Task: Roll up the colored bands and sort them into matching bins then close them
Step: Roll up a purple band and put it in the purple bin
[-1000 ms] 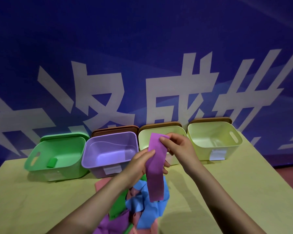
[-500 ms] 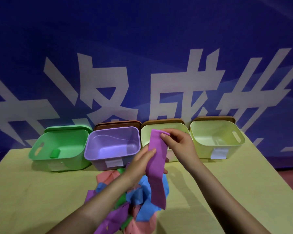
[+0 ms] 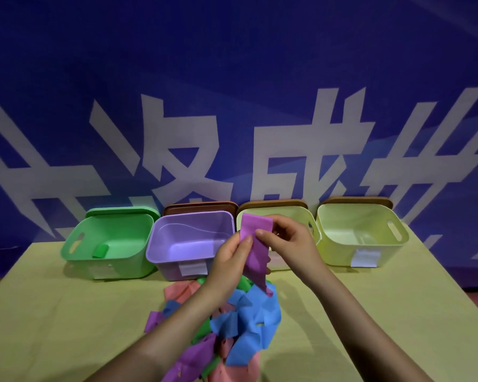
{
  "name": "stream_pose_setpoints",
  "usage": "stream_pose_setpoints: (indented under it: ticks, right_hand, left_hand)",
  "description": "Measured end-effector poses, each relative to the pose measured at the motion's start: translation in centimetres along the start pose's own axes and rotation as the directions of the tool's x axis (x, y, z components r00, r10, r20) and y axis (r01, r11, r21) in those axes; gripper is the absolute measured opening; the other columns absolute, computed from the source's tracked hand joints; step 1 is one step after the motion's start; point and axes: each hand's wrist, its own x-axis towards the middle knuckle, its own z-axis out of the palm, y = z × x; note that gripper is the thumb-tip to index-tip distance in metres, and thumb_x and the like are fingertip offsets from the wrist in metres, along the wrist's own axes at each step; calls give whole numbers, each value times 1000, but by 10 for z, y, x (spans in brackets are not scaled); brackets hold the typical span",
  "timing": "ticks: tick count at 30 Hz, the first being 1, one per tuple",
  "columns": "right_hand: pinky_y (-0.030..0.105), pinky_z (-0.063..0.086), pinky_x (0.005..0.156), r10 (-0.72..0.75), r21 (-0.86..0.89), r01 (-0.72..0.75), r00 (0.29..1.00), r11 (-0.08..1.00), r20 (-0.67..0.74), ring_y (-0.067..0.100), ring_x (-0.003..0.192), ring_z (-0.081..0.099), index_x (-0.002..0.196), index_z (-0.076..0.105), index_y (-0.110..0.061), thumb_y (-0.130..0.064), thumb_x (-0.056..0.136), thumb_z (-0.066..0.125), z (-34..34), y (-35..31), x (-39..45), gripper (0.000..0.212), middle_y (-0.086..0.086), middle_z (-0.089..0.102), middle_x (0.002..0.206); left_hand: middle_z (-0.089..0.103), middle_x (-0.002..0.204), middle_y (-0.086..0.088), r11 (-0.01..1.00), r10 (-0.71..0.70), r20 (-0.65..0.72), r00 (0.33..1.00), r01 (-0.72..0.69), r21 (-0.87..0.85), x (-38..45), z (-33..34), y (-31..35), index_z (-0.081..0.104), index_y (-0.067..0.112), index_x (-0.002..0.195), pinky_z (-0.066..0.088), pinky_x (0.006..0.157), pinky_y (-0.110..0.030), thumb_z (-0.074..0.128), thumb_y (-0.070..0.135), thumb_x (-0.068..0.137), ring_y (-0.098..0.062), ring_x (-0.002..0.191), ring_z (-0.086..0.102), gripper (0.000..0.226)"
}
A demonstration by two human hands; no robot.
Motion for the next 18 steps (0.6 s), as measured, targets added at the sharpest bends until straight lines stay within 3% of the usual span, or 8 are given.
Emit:
stream_pose_setpoints:
  ticks: [1, 4, 7, 8, 11, 12, 16, 18]
  right_hand:
    - [16, 43, 62, 1, -3, -1, 1000, 1000, 4, 4, 66, 53, 95, 70, -3, 2, 85, 66, -1, 1, -1, 13, 0, 65, 77]
    - [13, 44, 63, -12, 22, 13, 1000, 1000, -24, -1, 68, 58, 95, 70, -5, 8, 85, 63, -3, 1, -6, 18, -7, 67, 78]
    - [17, 47, 69, -64, 0, 64, 996, 998, -66, 3, 81, 63, 96, 72, -15, 7, 86, 61, -5, 3, -11, 26, -8, 71, 88]
    - [21, 48, 70, -101, -49, 98, 992, 994, -76, 8, 85, 64, 97, 73, -17, 3, 86, 61, -6, 4, -13, 25, -6, 71, 90]
    - [21, 47, 68, -225, -242, 211, 974, 947, -31, 13, 82, 61, 99, 74, -21, -3, 84, 57, -10, 8, -16, 29, -2, 66, 88]
    - [18, 45, 67, -248, -289, 238, 969, 927, 2, 13, 80, 60, 100, 74, -21, -1, 84, 56, -12, 9, -17, 32, 0, 64, 86]
    - [13, 40, 66, -264, -456, 281, 959, 844, 102, 11, 73, 55, 107, 73, -24, -6, 85, 56, -19, 13, -18, 33, -3, 60, 81]
    - [15, 42, 66, -246, -508, 278, 960, 815, 132, 10, 72, 56, 109, 73, -24, -10, 85, 54, -21, 13, -17, 34, -4, 60, 81]
  left_hand:
    - [69, 81, -1, 1000, 2, -5, 1000, -2, 14, 1, 1, 0, 63, 21, 97, 55, 66, -32, 42, 15, 101, -13, 74, 65, 22]
    - [68, 85, -3, 998, -53, 0, 999, 53, -29, 1, 3, -1, 64, 19, 97, 54, 63, -23, 43, 14, 100, -10, 74, 66, 21]
    - [68, 94, -11, 986, -121, -36, 992, 115, -124, 4, 4, -5, 67, 18, 95, 52, 82, -43, 47, 17, 99, -20, 86, 64, 21]
    - [67, 97, -14, 979, -130, -48, 990, 121, -162, 4, 4, -6, 67, 16, 96, 51, 82, -47, 47, 16, 98, -24, 85, 63, 20]
    - [65, 98, -22, 960, -165, -10, 986, 158, -231, 4, 4, -6, 63, 6, 109, 54, 56, -37, 45, 15, 99, -29, 65, 64, 23]
    - [65, 98, -23, 956, -168, 0, 986, 163, -246, 4, 4, -5, 63, 5, 111, 53, 54, -35, 44, 15, 99, -30, 63, 64, 24]
    - [68, 96, -16, 948, -196, -42, 980, 178, -265, 5, 3, -7, 73, 14, 90, 47, 83, -44, 43, 23, 99, -28, 90, 61, 33]
    - [66, 95, -15, 946, -197, -36, 980, 180, -268, 4, 3, -7, 72, 15, 88, 42, 87, -44, 45, 32, 98, -26, 93, 58, 34]
